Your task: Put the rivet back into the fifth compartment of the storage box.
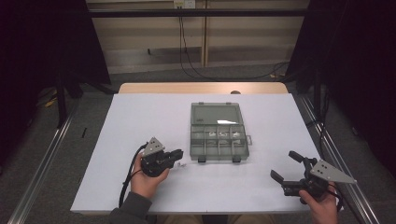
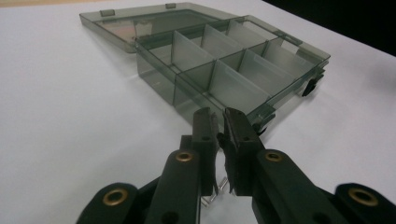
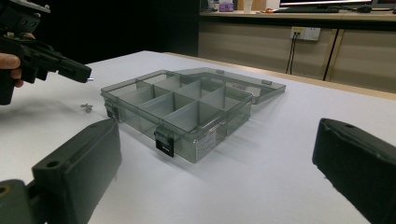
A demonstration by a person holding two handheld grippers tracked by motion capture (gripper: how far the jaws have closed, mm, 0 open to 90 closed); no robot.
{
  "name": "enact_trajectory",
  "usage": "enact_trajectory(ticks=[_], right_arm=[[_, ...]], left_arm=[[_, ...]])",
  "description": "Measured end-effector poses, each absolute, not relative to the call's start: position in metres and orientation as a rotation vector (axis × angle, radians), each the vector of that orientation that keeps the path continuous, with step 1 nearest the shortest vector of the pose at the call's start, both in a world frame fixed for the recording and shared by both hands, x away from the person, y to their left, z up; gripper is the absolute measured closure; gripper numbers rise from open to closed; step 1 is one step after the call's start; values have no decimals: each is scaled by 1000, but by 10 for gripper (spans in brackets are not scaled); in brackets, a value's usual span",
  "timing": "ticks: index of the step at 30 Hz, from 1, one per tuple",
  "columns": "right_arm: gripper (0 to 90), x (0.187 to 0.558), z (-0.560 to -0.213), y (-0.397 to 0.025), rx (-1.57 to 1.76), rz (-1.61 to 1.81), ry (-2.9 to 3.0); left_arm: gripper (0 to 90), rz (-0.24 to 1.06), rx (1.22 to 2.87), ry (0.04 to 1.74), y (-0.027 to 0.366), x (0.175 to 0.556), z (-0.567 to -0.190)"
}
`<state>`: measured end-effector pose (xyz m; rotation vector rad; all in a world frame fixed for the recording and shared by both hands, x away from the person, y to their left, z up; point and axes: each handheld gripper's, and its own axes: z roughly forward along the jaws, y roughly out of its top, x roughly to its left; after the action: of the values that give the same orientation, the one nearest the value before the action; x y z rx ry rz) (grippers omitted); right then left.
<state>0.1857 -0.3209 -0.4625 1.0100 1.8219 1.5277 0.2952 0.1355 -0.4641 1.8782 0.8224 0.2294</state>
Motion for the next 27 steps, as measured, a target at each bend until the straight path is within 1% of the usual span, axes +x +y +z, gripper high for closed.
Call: enact_trajectory(ticks=[13, 27], right_arm=[[11, 187, -463, -320, 1008, 1538, 1821], [11, 185, -462, -323, 1013, 1544, 1810]], left_arm=[[839, 232, 1831, 805, 129, 301, -461], [839, 218, 1820, 796, 115, 310, -463]])
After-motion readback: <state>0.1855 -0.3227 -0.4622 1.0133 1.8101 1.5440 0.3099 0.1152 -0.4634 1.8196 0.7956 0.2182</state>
